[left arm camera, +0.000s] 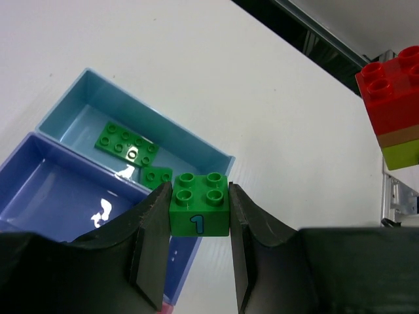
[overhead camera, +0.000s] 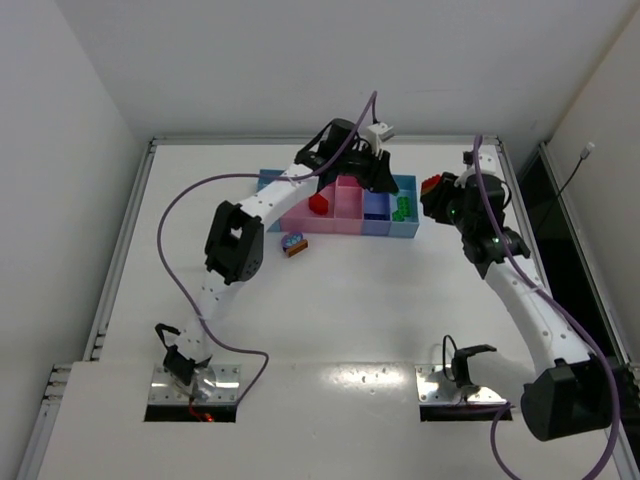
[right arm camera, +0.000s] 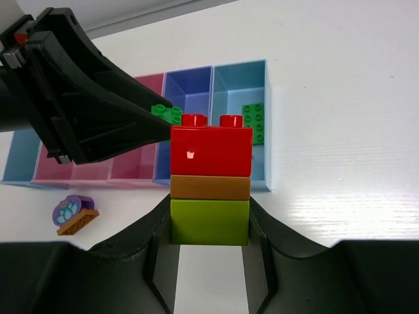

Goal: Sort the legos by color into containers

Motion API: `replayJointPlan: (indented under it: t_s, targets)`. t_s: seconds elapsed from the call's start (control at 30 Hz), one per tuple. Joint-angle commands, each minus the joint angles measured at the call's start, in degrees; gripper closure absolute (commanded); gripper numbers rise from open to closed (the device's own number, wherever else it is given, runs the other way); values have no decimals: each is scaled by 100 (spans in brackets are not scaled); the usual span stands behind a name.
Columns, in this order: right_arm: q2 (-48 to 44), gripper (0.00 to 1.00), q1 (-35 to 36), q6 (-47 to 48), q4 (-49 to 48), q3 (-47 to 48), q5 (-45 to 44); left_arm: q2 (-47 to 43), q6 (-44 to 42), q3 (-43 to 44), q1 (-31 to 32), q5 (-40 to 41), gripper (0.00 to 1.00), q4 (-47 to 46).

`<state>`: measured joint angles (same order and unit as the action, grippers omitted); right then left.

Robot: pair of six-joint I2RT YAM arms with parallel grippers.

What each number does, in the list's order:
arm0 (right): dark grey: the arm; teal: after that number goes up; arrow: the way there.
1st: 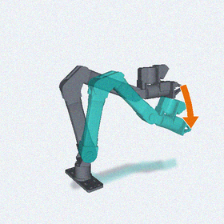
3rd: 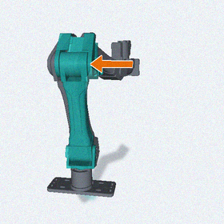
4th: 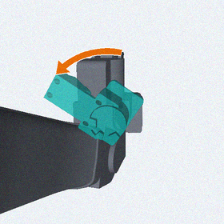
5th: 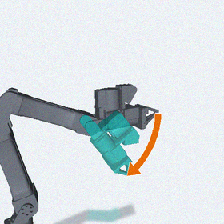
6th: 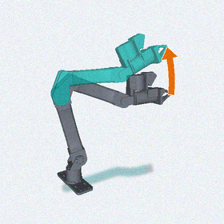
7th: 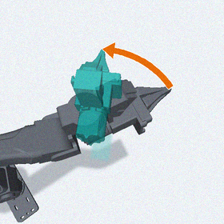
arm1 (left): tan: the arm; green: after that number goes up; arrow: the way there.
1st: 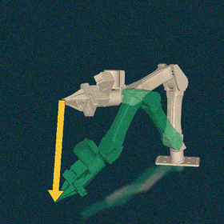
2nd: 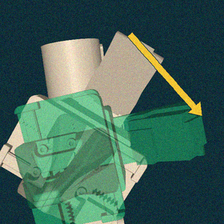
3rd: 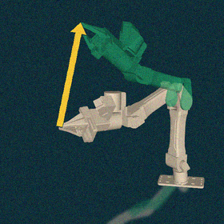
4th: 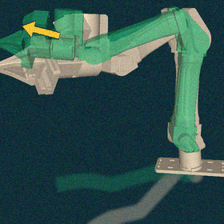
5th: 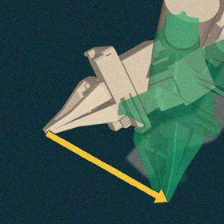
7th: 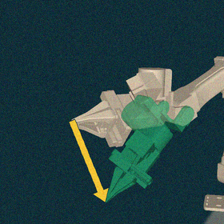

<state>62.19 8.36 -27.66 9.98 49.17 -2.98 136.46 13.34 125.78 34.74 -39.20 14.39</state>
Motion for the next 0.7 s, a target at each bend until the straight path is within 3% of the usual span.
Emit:
replayJointPlan:
  t_s: [0.0, 0.27, 0.43, 0.57, 0.6, 0.67]
  targets:
    - [-67, 100, -54, -20, -119, 313, 61, 169, -140, 298, 94, -246, 93, -322]
    - [38, 100, -168, -20, -119, 313, 114, 688, 107, 649, 200, -360, 87, -700]
    - [38, 100, -221, -20, -119, 366, 167, 925, 273, 834, 252, -360, 76, -868]
    - [152, 100, -274, -20, -172, 366, 271, 1040, 415, 887, 305, -413, 52, -1113]
    - [153, 100, -274, -20, -233, 366, 272, 1040, 415, 887, 357, -413, 38, -1166]
    - [153, 100, -274, -20, -233, 366, 272, 1040, 467, 887, 358, -413, 23, -1167]
